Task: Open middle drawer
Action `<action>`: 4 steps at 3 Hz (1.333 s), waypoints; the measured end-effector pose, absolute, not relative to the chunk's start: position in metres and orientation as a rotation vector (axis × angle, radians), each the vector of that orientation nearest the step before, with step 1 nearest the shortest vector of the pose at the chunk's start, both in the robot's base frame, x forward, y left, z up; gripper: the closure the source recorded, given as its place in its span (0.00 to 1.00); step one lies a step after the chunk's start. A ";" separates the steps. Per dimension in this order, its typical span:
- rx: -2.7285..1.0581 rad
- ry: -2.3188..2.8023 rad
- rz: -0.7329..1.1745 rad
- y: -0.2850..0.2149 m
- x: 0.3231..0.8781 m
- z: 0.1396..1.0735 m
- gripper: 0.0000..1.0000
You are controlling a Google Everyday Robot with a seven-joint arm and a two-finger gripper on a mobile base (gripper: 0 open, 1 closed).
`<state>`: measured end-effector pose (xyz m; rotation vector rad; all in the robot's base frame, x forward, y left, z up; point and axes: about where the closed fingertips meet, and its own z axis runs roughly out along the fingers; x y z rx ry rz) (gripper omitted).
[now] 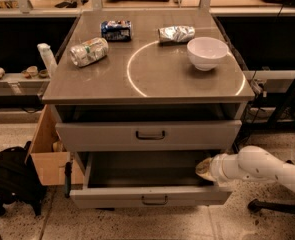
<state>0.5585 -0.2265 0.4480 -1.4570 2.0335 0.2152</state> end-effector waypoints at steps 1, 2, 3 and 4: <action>-1.472 2.081 0.268 -0.239 0.526 0.436 1.00; -1.468 2.105 0.274 -0.246 0.501 0.440 1.00; -1.443 2.133 0.264 -0.253 0.475 0.448 1.00; -1.307 2.234 0.235 -0.271 0.390 0.468 1.00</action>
Offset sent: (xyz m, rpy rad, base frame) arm -0.1262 -0.0418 0.0069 -0.0256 0.1254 -0.0298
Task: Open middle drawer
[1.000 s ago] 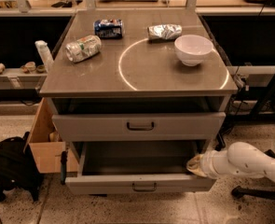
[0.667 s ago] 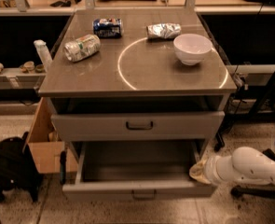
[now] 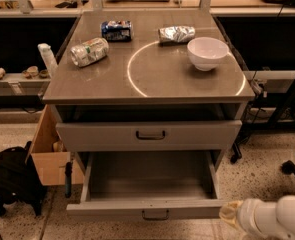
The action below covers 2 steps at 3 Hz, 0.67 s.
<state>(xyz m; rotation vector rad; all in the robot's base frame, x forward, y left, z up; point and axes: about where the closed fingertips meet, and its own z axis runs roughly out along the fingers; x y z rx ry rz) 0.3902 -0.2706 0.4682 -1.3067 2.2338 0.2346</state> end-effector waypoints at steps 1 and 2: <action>-1.221 2.271 0.215 -0.275 0.342 0.478 1.00; -1.215 2.278 0.218 -0.277 0.338 0.476 0.81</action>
Offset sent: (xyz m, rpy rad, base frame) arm -0.0407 -0.0038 0.0082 0.0057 -0.0020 -0.0598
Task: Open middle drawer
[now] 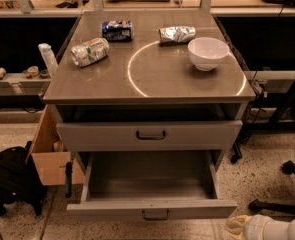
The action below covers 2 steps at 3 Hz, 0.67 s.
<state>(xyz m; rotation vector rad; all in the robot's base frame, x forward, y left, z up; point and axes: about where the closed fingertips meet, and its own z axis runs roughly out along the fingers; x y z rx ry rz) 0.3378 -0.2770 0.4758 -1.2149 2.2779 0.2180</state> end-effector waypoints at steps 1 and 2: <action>-1.218 2.276 0.219 -0.276 0.339 0.476 0.58; -1.218 2.276 0.219 -0.276 0.339 0.476 0.34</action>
Offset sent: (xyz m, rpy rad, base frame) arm 0.0015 0.0007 0.0000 0.0000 -0.0005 0.0027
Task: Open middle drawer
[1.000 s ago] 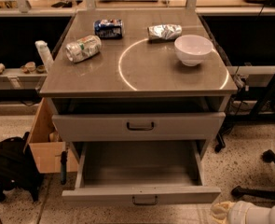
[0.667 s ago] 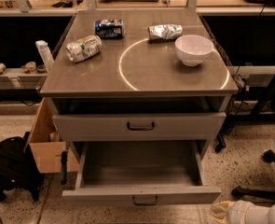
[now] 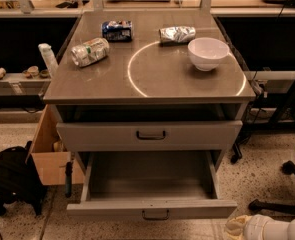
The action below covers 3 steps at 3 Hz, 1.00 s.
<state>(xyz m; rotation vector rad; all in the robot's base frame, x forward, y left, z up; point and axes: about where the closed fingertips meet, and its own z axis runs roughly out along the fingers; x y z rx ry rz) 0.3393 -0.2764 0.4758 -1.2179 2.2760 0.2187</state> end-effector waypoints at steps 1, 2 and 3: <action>-1.218 2.276 0.219 -0.276 0.339 0.476 0.11; -1.218 2.276 0.219 -0.276 0.339 0.476 0.00; -1.218 2.276 0.219 -0.276 0.339 0.476 0.00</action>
Offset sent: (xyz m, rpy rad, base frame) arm 0.0000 0.0000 0.0000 0.0000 0.0000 0.0000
